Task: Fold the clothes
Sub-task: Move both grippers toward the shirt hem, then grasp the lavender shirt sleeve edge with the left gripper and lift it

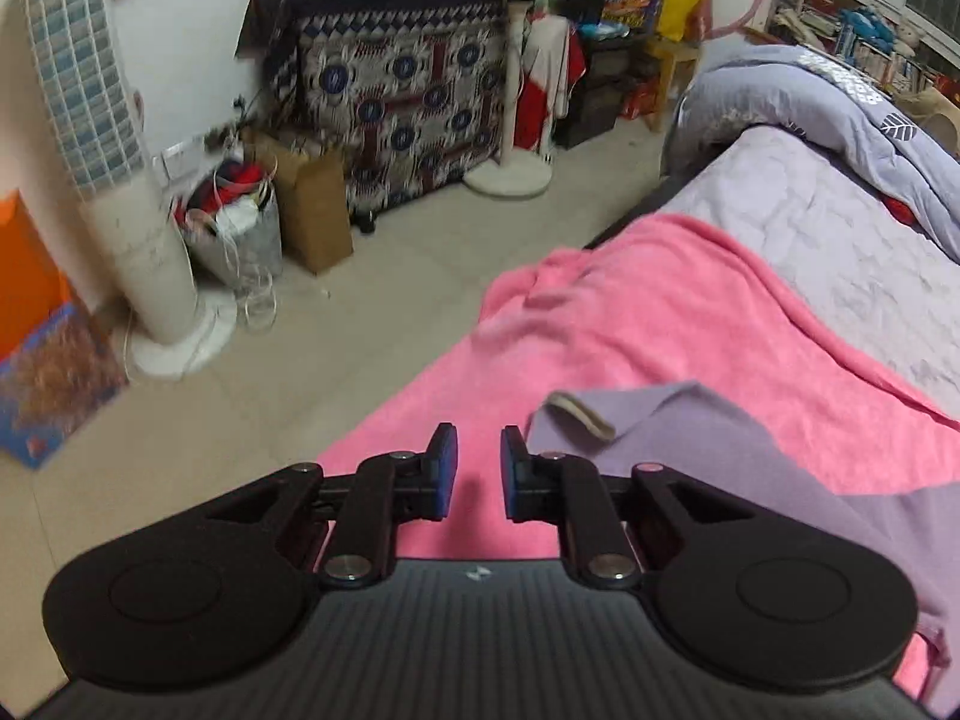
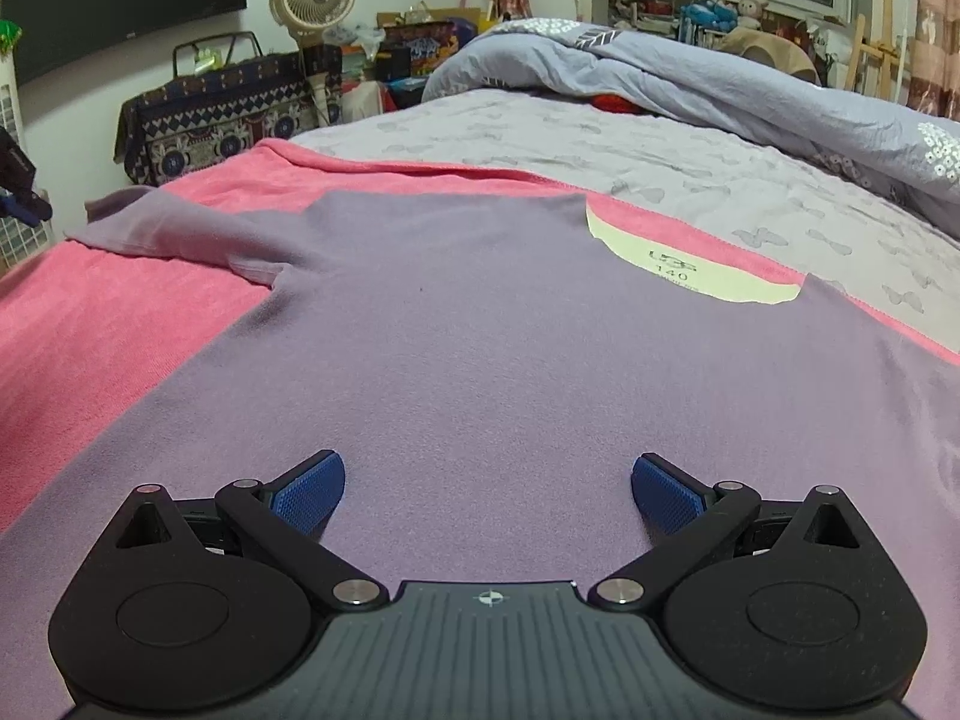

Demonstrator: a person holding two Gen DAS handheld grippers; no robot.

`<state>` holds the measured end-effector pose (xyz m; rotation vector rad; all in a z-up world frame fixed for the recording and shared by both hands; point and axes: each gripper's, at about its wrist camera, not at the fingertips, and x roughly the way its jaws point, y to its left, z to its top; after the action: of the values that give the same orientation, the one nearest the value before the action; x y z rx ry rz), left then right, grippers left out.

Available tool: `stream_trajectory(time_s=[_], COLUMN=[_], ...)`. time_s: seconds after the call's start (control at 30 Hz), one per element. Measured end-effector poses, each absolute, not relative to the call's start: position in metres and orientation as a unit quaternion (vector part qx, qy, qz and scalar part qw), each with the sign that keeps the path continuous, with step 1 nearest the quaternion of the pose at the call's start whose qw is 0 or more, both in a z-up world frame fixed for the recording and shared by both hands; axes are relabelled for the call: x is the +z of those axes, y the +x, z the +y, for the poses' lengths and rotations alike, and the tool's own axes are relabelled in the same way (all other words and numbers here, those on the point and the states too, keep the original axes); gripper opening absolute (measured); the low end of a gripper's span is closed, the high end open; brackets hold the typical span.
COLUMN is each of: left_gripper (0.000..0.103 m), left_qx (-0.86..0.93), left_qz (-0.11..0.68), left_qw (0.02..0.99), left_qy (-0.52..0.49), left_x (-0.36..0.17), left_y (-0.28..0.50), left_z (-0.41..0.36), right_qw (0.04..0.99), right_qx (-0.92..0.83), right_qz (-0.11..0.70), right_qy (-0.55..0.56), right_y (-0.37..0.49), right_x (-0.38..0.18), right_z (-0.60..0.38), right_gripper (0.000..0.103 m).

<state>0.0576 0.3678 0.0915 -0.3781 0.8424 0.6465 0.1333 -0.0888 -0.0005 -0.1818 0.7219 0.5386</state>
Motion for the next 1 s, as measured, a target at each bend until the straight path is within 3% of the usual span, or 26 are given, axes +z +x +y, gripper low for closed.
stream_trajectory(time_s=[0.1, 0.13, 0.27, 0.4, 0.47, 0.53, 0.6, 0.63, 0.67, 0.73, 0.83, 1.0], left_gripper=[0.064, 0.072, 0.081, 0.093, 0.094, 0.085, 0.076, 0.061, 0.054, 0.010, 0.008, 0.008], left_qx=[0.249, 0.229, 0.203, 0.141, 0.110, 0.097, 0.080, 0.084, 0.089, 0.101, 0.091, 0.117], left_qz=[0.407, 0.404, 0.394, 0.374, 0.412, 0.497, 0.510, 0.507, 0.503, 0.493, 0.485, 0.497], left_qw=[0.869, 0.880, 0.896, 0.916, 0.904, 0.861, 0.856, 0.857, 0.858, 0.861, 0.867, 0.856], left_qy=[-0.129, -0.104, -0.004, 0.021, 0.039, 0.036, -0.014, -0.032, -0.049, -0.070, -0.070, -0.084], left_x=[0.096, 0.097, 0.099, 0.093, 0.076, 0.052, 0.044, 0.049, 0.055, 0.067, 0.081, 0.073], left_y=[0.062, 0.068, 0.106, 0.142, 0.164, 0.182, 0.179, 0.175, 0.171, 0.163, 0.152, 0.140], left_z=[0.346, 0.334, 0.310, 0.326, 0.343, 0.359, 0.377, 0.380, 0.383, 0.387, 0.387, 0.406], right_qw=[0.889, 0.887, 0.883, 0.903, 0.905, 0.904, 0.905, 0.905, 0.904, 0.898, 0.896, 0.924], right_qx=[0.243, 0.237, 0.217, 0.209, 0.205, 0.205, 0.205, 0.205, 0.205, 0.203, 0.155, 0.171], right_qz=[0.376, 0.387, 0.409, 0.370, 0.366, 0.367, 0.367, 0.367, 0.369, 0.383, 0.407, 0.327], right_qy=[-0.091, -0.090, -0.081, -0.072, -0.071, -0.069, -0.069, -0.069, -0.071, -0.079, -0.091, -0.104], right_y=[0.139, 0.142, 0.148, 0.135, 0.133, 0.135, 0.135, 0.135, 0.135, 0.139, 0.157, 0.198], right_x=[0.007, 0.009, 0.011, 0.001, 0.001, 0.002, 0.002, 0.002, 0.002, 0.005, 0.032, 0.066], right_z=[-0.082, -0.080, -0.074, -0.077, -0.077, -0.077, -0.078, -0.078, -0.077, -0.073, -0.060, -0.026], right_gripper=[0.103, 0.103, 0.103, 0.103, 0.103, 0.103, 0.103, 0.103, 0.103, 0.103, 0.102, 0.103])
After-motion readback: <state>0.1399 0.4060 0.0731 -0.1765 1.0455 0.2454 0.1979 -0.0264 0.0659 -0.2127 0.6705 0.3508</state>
